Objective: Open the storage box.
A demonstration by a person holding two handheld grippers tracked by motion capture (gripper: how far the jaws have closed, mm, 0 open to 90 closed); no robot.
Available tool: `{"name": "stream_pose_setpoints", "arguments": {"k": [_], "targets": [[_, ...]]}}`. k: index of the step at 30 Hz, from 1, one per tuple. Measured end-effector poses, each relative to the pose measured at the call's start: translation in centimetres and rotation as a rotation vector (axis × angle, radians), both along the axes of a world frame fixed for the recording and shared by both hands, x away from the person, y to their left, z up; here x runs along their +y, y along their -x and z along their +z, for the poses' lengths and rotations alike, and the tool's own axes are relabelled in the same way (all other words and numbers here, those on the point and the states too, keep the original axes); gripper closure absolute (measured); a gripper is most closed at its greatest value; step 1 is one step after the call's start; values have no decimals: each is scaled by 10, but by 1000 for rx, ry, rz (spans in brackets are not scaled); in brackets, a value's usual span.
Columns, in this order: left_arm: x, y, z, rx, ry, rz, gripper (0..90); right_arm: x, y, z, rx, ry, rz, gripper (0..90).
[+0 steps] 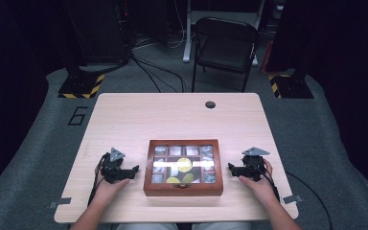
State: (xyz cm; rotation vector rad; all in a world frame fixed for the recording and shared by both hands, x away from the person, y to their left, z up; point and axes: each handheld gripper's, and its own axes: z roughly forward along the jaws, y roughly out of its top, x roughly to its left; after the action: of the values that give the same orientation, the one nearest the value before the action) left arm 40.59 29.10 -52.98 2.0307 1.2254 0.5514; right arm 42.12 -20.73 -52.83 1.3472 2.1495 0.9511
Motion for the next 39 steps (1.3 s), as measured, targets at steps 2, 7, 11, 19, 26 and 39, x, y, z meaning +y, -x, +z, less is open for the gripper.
{"name": "stream_pose_setpoints", "arguments": {"k": [2,7,11,19,26,39], "targets": [[0,0,0,1,0,-1,135,0,0,0,0,0,0,126],[0,0,0,-3,2,3,135,1,0,0,-4,3,-7,117],[-1,0,0,-3,1,10,135,2,0,0,3,4,-14,111],[-2,2,0,-1,5,22,136,3,0,0,7,4,-24,107],[-2,2,0,-4,6,18,140,2,0,0,6,4,-18,113],[-2,2,0,2,9,14,121,-2,8,4,10,-7,-26,264]]}}
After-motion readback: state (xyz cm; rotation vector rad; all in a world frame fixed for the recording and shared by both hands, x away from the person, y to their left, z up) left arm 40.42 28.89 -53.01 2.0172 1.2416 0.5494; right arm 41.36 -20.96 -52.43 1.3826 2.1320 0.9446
